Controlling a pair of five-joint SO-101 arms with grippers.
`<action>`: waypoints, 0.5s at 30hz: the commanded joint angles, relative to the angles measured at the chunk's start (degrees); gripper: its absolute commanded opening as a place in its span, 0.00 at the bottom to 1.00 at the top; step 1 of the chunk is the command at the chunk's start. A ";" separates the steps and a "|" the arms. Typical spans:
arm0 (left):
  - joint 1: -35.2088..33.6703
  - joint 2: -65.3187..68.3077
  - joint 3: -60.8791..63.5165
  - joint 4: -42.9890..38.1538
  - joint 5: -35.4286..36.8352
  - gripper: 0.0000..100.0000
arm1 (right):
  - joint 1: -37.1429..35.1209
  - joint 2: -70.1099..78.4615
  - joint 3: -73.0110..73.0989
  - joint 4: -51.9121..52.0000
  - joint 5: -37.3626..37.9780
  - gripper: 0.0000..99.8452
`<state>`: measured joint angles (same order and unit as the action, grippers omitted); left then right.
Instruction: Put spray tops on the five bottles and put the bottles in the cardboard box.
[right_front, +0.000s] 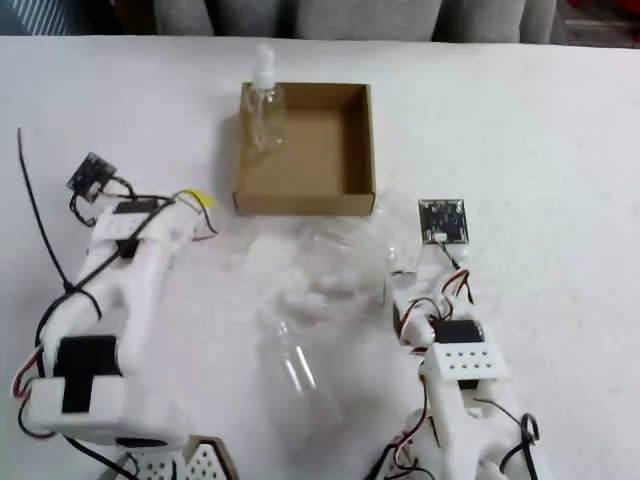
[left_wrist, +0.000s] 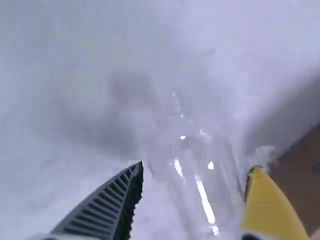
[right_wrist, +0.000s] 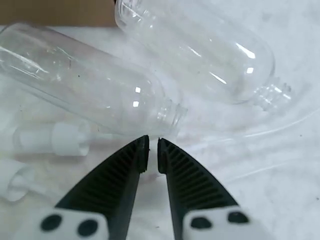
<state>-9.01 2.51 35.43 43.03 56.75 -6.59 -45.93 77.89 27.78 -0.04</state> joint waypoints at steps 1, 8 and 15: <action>0.75 5.49 -5.54 -0.88 0.26 0.32 | -0.13 -0.92 -0.35 -1.01 0.00 0.02; 0.75 8.57 -6.68 0.53 -2.02 0.27 | -0.13 -0.92 -0.35 -1.01 0.00 0.02; 0.75 3.65 -5.45 3.25 -6.95 0.06 | -0.13 -0.92 -0.35 -1.01 0.00 0.02</action>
<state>-8.66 9.71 30.68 44.26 54.46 -6.59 -45.93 77.89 27.78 -0.04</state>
